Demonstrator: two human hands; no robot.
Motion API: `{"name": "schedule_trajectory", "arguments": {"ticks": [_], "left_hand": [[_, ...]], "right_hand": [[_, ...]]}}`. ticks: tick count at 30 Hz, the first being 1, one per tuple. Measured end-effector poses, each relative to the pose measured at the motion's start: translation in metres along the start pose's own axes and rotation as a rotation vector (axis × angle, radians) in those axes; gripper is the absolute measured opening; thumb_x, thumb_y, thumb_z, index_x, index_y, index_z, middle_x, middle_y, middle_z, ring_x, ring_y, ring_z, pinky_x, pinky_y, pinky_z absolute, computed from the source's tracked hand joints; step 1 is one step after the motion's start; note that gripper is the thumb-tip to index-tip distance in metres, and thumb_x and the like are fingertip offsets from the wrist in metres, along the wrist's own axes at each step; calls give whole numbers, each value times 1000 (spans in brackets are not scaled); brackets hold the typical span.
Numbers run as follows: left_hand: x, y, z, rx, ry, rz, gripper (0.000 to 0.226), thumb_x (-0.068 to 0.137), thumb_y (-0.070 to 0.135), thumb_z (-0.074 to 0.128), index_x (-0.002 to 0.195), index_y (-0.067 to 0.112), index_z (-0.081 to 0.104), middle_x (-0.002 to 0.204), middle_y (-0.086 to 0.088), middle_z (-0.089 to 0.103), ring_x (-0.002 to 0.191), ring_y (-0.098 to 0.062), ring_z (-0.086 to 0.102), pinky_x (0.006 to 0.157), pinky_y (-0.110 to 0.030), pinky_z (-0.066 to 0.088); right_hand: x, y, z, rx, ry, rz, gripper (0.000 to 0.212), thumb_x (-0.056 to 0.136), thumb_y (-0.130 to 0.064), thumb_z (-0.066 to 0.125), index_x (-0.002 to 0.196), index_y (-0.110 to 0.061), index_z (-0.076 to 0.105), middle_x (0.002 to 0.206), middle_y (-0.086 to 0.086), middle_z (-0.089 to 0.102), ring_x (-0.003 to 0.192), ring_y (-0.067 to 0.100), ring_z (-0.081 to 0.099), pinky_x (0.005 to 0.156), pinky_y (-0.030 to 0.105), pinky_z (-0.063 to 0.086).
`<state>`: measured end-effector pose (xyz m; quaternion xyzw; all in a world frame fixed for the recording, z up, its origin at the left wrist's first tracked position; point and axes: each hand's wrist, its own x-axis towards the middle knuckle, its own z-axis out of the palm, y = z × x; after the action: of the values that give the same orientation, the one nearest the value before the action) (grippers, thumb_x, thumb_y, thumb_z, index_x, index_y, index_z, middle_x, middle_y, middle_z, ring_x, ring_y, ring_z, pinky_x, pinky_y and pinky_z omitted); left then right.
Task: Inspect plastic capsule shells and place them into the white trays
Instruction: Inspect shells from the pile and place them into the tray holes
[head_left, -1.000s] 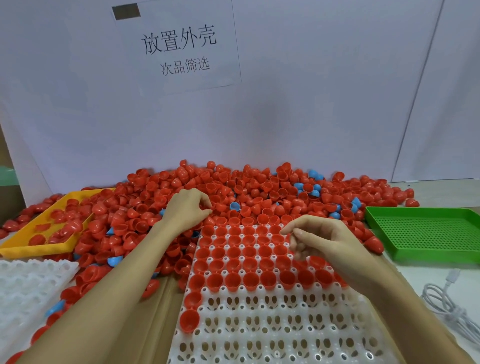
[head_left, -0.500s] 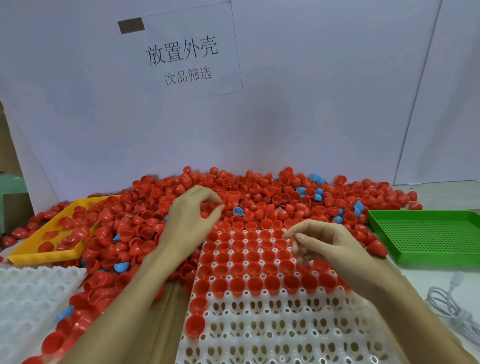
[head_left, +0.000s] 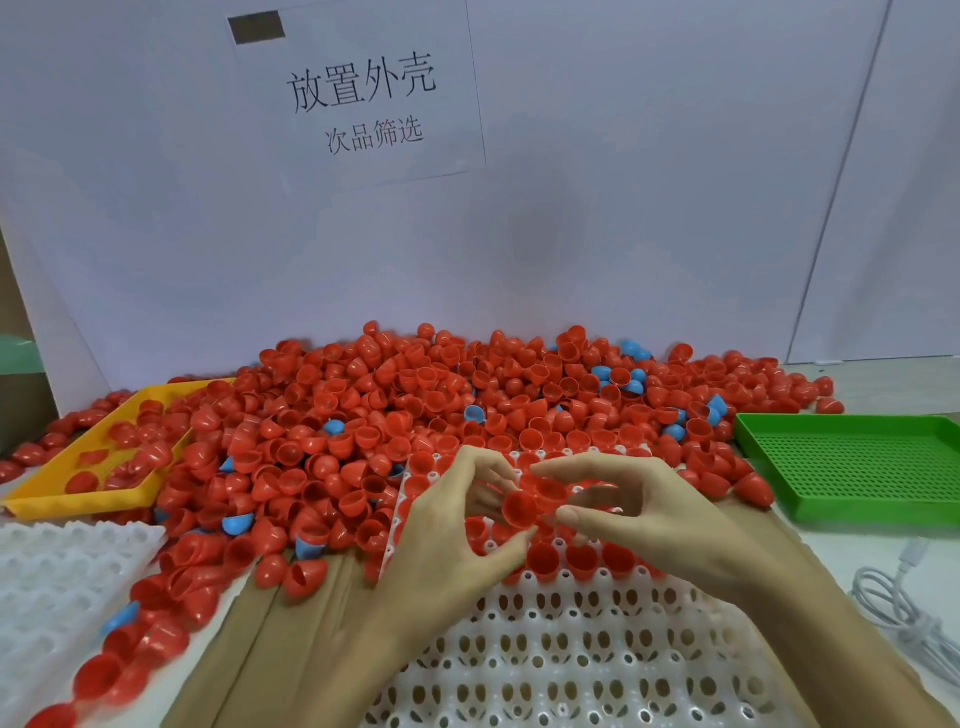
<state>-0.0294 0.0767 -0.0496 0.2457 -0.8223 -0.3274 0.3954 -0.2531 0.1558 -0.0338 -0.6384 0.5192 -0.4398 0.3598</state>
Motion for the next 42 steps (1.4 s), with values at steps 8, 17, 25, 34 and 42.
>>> {"name": "schedule_trajectory", "arguments": {"ticks": [8, 17, 25, 34, 42], "left_hand": [[2, 6, -4, -344, 59, -179, 31, 87, 21, 83, 114, 26, 69, 108, 5, 77, 104, -14, 74, 91, -21, 57], [2, -2, -5, -750, -128, -460, 37, 100, 28, 68, 135, 18, 60, 113, -19, 77, 100, -31, 75, 89, -32, 61], [5, -12, -1, -845, -141, -620, 32, 110, 20, 48, 115, 0, 73, 82, -11, 66, 68, -16, 62, 60, -23, 52], [3, -5, -5, -534, -219, -508, 58, 107, 55, 46, 97, 5, 74, 65, -11, 64, 46, -15, 51, 46, -20, 41], [2, -5, -3, -476, -319, -340, 44, 105, 52, 53, 104, 13, 73, 74, -14, 75, 47, -16, 61, 45, -18, 45]], "right_hand": [[0, -1, 3, 65, 57, 16, 29, 89, -31, 86, 114, -26, 73, 114, 2, 75, 99, 23, 75, 84, 31, 60], [-3, -8, 7, 104, 54, -45, 21, 106, -22, 60, 115, -22, 79, 111, 4, 78, 97, 23, 77, 86, 31, 61], [-2, -10, 11, 14, 79, -128, 23, 102, -10, 68, 117, -26, 77, 114, 1, 76, 88, 26, 76, 78, 29, 60], [-3, -4, 21, -108, 30, -93, 35, 99, -24, 72, 130, -40, 67, 104, -6, 72, 78, 18, 72, 74, 31, 62], [-1, 2, 23, -124, 92, -110, 13, 97, -17, 76, 106, -25, 73, 98, -3, 77, 77, 22, 77, 68, 35, 63]]}}
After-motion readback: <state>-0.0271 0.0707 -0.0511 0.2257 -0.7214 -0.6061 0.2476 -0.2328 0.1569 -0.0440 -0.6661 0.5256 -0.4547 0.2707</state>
